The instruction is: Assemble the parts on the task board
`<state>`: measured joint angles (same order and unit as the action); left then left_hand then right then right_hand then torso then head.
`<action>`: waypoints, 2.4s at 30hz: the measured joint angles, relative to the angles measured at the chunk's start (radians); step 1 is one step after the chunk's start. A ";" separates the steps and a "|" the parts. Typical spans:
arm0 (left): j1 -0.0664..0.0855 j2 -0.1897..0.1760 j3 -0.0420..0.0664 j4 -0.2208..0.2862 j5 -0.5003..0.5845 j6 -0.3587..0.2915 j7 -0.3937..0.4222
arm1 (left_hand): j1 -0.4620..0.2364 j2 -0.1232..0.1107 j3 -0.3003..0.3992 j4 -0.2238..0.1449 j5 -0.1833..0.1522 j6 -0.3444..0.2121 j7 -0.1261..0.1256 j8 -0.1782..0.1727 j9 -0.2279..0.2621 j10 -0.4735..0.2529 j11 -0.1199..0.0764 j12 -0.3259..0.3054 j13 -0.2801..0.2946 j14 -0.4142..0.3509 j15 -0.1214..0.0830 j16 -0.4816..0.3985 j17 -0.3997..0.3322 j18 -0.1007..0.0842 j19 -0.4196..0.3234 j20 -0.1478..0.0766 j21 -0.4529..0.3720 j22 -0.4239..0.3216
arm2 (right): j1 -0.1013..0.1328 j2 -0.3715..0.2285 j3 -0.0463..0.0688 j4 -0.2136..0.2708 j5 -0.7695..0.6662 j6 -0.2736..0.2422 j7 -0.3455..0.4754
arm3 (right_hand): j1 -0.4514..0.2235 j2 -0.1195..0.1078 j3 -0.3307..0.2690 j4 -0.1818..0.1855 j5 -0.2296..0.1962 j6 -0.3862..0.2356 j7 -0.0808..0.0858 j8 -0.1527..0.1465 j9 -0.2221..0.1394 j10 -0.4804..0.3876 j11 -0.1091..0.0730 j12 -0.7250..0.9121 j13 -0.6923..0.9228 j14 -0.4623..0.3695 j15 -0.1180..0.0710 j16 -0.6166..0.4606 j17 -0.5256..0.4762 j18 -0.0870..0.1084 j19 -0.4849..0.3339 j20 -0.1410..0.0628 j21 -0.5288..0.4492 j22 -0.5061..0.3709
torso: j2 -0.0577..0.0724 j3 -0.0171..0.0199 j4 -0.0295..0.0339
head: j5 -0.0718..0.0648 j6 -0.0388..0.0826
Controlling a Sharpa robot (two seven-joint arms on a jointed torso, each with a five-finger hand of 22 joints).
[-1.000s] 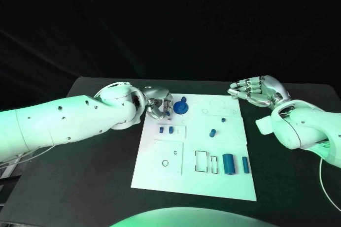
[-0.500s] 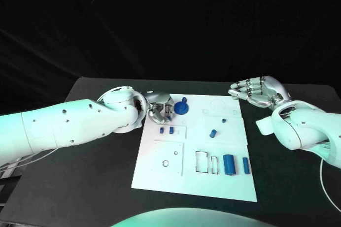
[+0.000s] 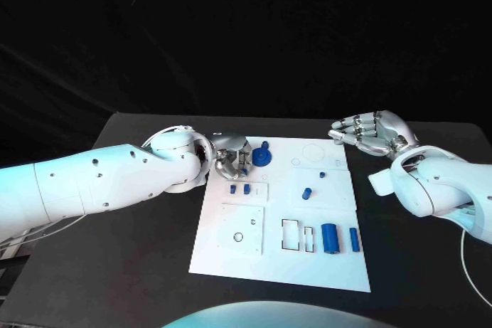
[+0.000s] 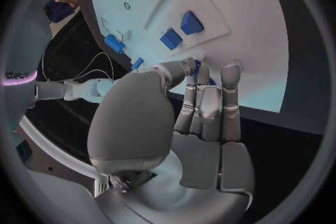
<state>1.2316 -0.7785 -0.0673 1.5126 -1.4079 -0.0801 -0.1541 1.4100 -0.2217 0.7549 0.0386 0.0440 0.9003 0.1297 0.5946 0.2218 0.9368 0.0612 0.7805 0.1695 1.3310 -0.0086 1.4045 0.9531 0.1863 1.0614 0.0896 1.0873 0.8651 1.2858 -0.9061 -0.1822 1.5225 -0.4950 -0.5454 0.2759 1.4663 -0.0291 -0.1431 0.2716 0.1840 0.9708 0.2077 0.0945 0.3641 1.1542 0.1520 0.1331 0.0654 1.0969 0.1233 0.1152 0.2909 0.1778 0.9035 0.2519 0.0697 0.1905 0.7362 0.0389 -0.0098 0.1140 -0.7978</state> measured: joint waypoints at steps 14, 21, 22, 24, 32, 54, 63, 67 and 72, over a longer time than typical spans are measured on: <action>0.001 0.000 -0.001 -0.002 0.001 0.031 -0.011 | -0.003 -0.003 0.004 -0.004 0.004 0.008 0.000 0.002 0.002 0.001 -0.001 0.000 -0.003 0.000 0.000 0.000 0.005 0.000 0.000 0.000 0.007 0.014 | 0.000 0.000 0.000 0.000 0.000 0.001 0.000 | 0.000 0.000 0.000 0.000 0.000 0.000 0.000 0.000 0.000 0.000 0.000 0.000 0.000 0.000 0.000 0.000 0.000 0.000 0.000 0.000 0.000 0.000 | 0.000 -0.0011 0.0009 | 0.002 -0.004; 0.002 -0.001 0.000 -0.001 0.000 0.040 -0.016 | -0.003 -0.003 0.004 -0.004 0.004 0.010 -0.001 0.006 0.004 0.008 -0.007 -0.002 -0.002 0.000 0.000 0.004 0.008 0.000 0.004 0.004 0.008 0.018 | 0.000 0.000 0.000 0.000 0.000 0.001 0.000 | 0.000 0.000 0.000 0.000 0.000 0.000 0.000 0.000 0.000 0.000 0.000 0.000 0.000 0.000 0.000 0.000 0.000 0.000 0.000 0.000 0.000 0.000 | 0.000 -0.0015 0.0012 | 0.004 -0.004; 0.002 -0.001 0.000 -0.001 0.000 0.041 -0.016 | -0.003 -0.003 0.004 -0.004 0.004 0.010 -0.001 0.006 0.006 0.008 -0.007 -0.002 -0.002 0.000 0.000 0.004 0.008 0.000 0.004 0.004 0.008 0.019 | 0.000 0.000 0.000 0.000 0.000 0.001 0.000 | 0.000 0.000 0.000 0.000 0.000 0.000 0.000 0.000 0.000 0.000 0.000 0.000 0.000 0.000 0.000 0.000 0.000 0.000 0.000 0.000 0.000 0.000 | 0.000 -0.0015 0.0011 | 0.005 -0.005; 0.002 -0.001 0.000 -0.001 0.000 0.041 -0.016 | -0.003 -0.003 0.004 -0.004 0.004 0.010 -0.001 0.006 0.006 0.008 -0.007 -0.003 -0.002 0.000 0.000 0.004 0.008 0.000 0.004 0.004 0.008 0.019 | 0.000 0.000 0.000 0.000 0.000 0.001 0.000 | 0.000 0.000 0.000 0.000 0.000 0.000 0.000 0.000 0.000 0.000 0.000 0.000 0.000 0.000 0.000 0.000 0.000 0.000 0.000 0.000 0.000 0.000 | 0.000 -0.0015 0.0011 | 0.005 -0.005; 0.002 0.002 0.000 -0.004 0.000 0.042 -0.017 | -0.005 -0.005 0.004 -0.004 0.004 0.010 -0.001 0.006 0.006 0.008 -0.007 -0.002 0.001 0.000 0.000 0.004 0.018 -0.016 0.004 0.004 0.012 0.024 | 0.000 0.000 0.000 0.000 0.000 0.000 0.000 | 0.000 0.000 0.000 0.000 0.000 0.000 0.000 0.000 0.000 0.000 0.000 0.000 0.000 0.000 0.000 0.000 0.000 0.000 0.000 0.000 0.000 0.000 | 0.000 -0.0012 0.0009 | 0.005 -0.003; 0.001 0.002 -0.002 -0.010 0.007 0.052 -0.017 | -0.037 -0.037 -0.003 -0.008 0.006 -0.034 0.006 -0.058 -0.005 0.009 0.002 -0.056 -0.021 -0.024 0.009 0.000 -0.037 -0.016 -0.032 0.007 -0.031 -0.033 | 0.000 -0.001 0.000 -0.002 0.000 0.000 0.000 | 0.000 0.000 0.000 0.000 0.000 0.000 0.000 0.000 0.000 0.000 0.000 0.000 0.000 0.000 0.000 0.000 -0.001 0.000 0.000 0.000 0.000 0.000 | 0.000 -0.0016 0.0009 | 0.004 -0.004; 0.001 0.001 -0.002 -0.008 0.008 0.050 -0.017 | -0.041 -0.033 -0.003 -0.008 0.006 -0.037 0.009 -0.062 -0.006 0.005 0.005 -0.061 -0.021 -0.032 0.011 -0.004 -0.061 -0.016 -0.043 0.010 -0.043 -0.050 | 0.000 0.001 0.000 -0.005 0.000 0.001 0.000 | 0.000 0.000 0.000 0.000 0.000 0.000 0.000 0.000 0.000 0.000 0.000 0.000 0.000 0.000 0.000 0.000 -0.001 0.000 0.000 0.000 0.000 0.000 | 0.001 -0.0016 0.0013 | 0.005 -0.007; 0.000 0.000 -0.001 -0.007 0.008 0.050 -0.017 | -0.044 -0.036 -0.003 -0.008 0.006 -0.037 0.009 -0.062 -0.006 0.002 0.009 -0.061 -0.021 -0.039 0.011 -0.005 -0.062 -0.016 -0.043 0.010 -0.043 -0.050 | 0.000 0.002 0.000 -0.006 0.000 0.001 0.000 | 0.000 0.000 0.000 0.000 0.000 0.000 0.000 0.000 0.000 0.000 0.000 0.000 0.000 0.000 0.000 0.000 -0.001 0.000 0.000 0.000 0.000 0.000 | 0.001 -0.0016 0.0013 | 0.007 -0.008; 0.000 0.000 -0.001 -0.007 0.008 0.050 -0.018 | -0.048 -0.040 -0.006 -0.006 0.006 -0.048 0.009 -0.073 -0.006 -0.011 0.011 -0.065 -0.021 -0.043 0.014 -0.008 -0.070 -0.016 -0.052 0.012 -0.052 -0.060 | 0.000 0.003 0.000 -0.007 0.000 0.001 -0.001 | 0.004 -0.004 0.000 0.000 0.000 0.004 0.004 0.000 -0.001 0.000 0.000 0.000 0.000 0.000 0.000 0.000 -0.003 0.000 0.000 0.000 0.000 -0.003 | 0.001 -0.0016 0.0010 | 0.008 -0.008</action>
<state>1.2313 -0.7787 -0.0687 1.5053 -1.4000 -0.0305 -0.1718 1.3620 -0.2616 0.7486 0.0327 0.0498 0.8523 0.1391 0.5213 0.2159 0.9255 0.0721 0.7159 0.1484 1.2879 0.0057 1.3965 0.8828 0.1703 1.0091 0.1019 1.0358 0.8050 1.2857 -0.9030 -0.1822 1.5155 -0.4949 -0.5445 0.2752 1.4702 -0.0331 -0.1431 0.2716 0.1840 0.9747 0.2115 0.0945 0.3631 1.1542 0.1520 0.1331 0.0654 1.0969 0.1233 0.1152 0.2883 0.1779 0.9035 0.2519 0.0697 0.1877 0.7368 0.0373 -0.0088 0.1222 -0.8060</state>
